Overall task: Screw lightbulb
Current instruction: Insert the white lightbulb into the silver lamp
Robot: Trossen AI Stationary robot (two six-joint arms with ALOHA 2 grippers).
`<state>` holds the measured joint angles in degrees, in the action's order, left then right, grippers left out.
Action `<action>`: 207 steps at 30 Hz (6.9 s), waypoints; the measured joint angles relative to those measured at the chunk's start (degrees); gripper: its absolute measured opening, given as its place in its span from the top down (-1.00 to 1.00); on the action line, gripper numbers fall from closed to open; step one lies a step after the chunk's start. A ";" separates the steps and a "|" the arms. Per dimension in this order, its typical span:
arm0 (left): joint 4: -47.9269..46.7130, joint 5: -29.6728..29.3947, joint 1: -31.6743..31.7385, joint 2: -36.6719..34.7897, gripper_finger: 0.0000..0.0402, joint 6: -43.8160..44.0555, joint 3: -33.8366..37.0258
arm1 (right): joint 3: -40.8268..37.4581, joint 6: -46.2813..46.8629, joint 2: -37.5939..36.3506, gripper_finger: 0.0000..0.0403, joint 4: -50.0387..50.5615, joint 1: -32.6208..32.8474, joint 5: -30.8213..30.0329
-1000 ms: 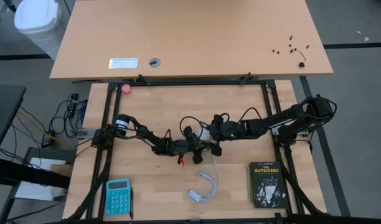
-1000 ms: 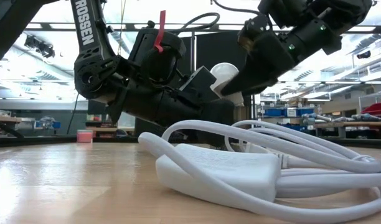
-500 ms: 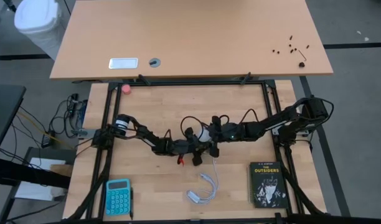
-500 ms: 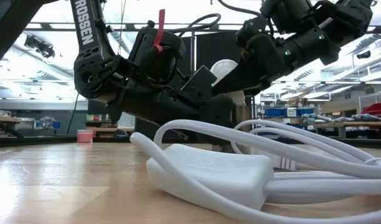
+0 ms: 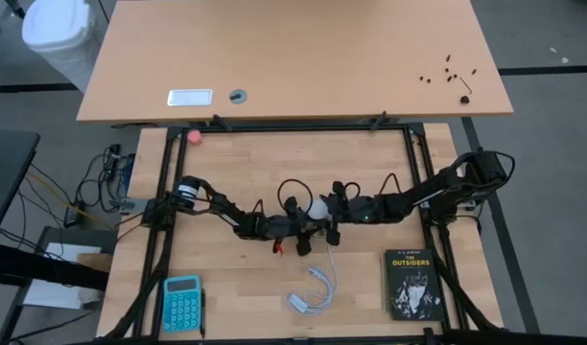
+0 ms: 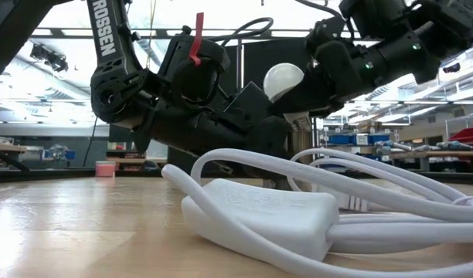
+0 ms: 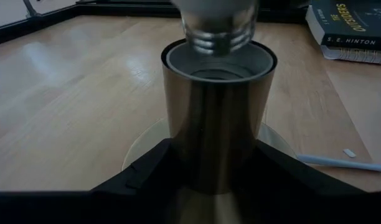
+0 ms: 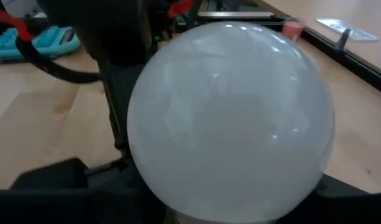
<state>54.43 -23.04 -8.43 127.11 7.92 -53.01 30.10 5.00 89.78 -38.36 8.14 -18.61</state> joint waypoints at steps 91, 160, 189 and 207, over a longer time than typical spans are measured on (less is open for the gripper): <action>2.47 -2.87 0.15 -0.07 -0.04 1.25 -0.13 | -10.61 11.43 -7.54 -0.53 1.57 8.74 -4.08; -49.49 -6.62 2.62 -19.82 -0.75 -1.03 -12.23 | 2.17 39.95 -26.64 -0.54 59.68 -6.86 -19.54; -68.26 7.79 15.11 -9.30 -0.75 11.06 -37.59 | -0.36 44.36 -31.02 -0.54 68.97 6.07 -49.58; -73.03 10.38 17.07 11.42 -0.75 9.04 -60.43 | -3.36 66.69 -35.69 -0.54 86.98 13.82 -61.88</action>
<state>-18.60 -12.66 8.64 138.53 16.97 -113.44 26.74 71.69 54.08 48.62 21.96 -80.50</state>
